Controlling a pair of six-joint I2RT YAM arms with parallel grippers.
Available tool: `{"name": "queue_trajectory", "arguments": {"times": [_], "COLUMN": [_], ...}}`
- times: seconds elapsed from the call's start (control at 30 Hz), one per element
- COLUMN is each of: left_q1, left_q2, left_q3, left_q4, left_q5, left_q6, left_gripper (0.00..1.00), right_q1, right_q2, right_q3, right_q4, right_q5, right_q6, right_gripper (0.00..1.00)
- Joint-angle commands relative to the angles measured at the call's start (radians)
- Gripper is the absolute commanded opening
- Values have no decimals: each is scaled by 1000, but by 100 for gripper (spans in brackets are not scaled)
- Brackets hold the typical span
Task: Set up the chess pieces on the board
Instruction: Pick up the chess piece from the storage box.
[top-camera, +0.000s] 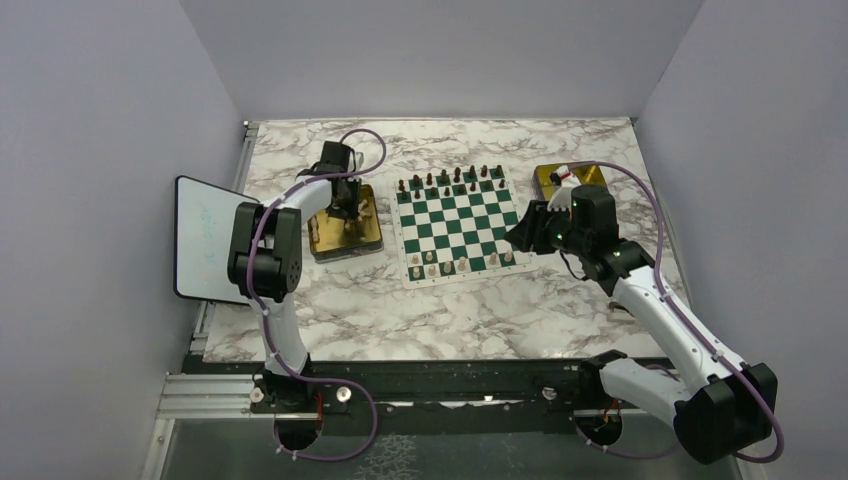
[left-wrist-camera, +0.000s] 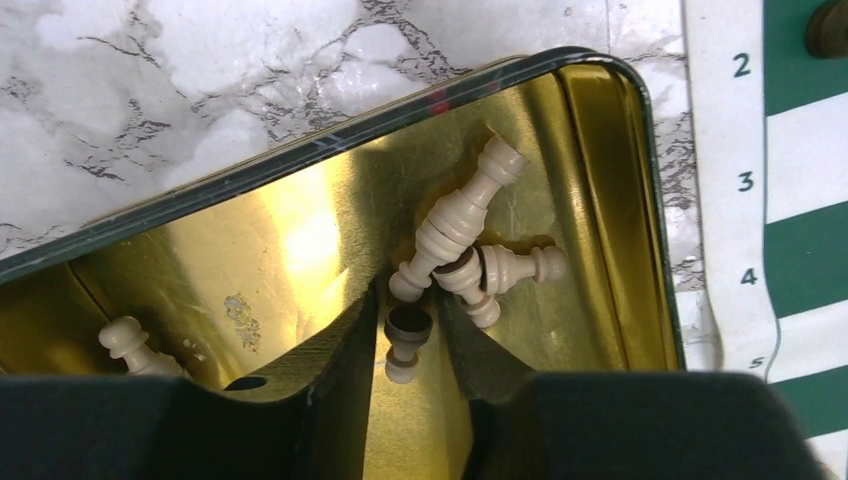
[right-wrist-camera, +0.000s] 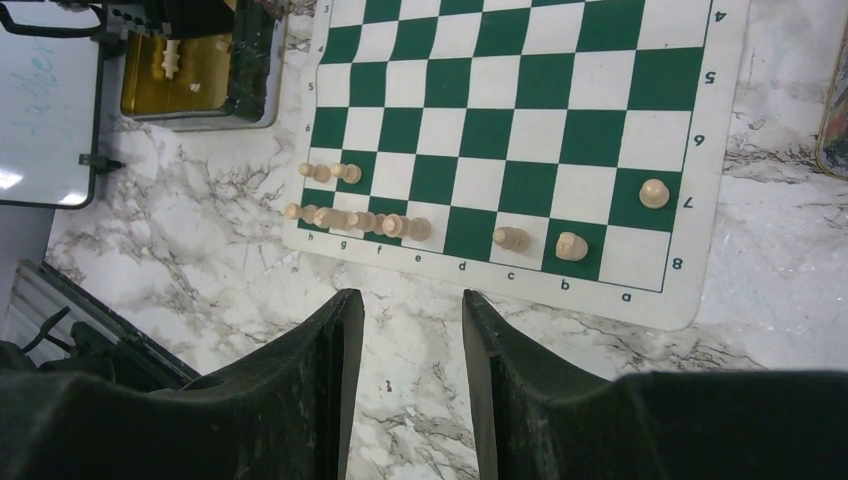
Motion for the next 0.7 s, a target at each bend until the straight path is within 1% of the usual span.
{"name": "queue_trajectory", "arguments": {"times": [0.0, 0.07, 0.23, 0.37, 0.67], "left_q1": [4, 4, 4, 5, 45], "left_q2": [28, 18, -45, -99, -216], "left_q3": [5, 3, -15, -41, -89], "left_q4": [1, -1, -2, 1, 10], "left_q5": [-12, -8, 13, 63, 123], "left_q6": [4, 1, -33, -78, -205], "left_gripper": [25, 21, 19, 18, 14], "right_q1": [-5, -5, -5, -5, 3], "right_q2": [-18, -16, -16, -26, 16], "right_q3": [-3, -6, -6, -14, -4], "right_q4": [15, 18, 22, 38, 89], "right_q5": [-8, -8, 2, 14, -35], "right_q6": [-13, -11, -11, 12, 71], "right_gripper": [45, 45, 44, 45, 44]}}
